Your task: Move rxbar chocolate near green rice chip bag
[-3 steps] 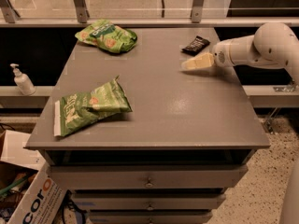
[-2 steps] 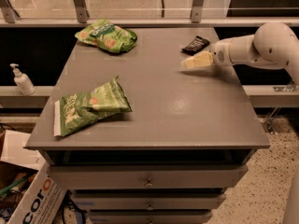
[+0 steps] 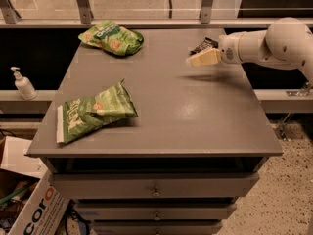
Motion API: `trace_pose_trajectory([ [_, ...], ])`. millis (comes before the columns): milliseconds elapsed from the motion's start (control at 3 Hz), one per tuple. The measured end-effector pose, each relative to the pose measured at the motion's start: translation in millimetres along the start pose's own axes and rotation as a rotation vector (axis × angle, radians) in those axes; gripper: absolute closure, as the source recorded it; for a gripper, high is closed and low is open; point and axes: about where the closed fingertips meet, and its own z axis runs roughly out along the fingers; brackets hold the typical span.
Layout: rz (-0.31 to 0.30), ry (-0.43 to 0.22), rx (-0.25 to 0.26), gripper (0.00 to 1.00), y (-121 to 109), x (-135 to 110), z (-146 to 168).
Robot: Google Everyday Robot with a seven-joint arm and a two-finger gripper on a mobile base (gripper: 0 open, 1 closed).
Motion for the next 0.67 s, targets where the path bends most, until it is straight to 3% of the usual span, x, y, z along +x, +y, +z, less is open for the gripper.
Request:
trace_pose_trajectory([
  [667, -0.076, -0.023, 0.092, 0.00, -35.2, -14.2, 11.9],
])
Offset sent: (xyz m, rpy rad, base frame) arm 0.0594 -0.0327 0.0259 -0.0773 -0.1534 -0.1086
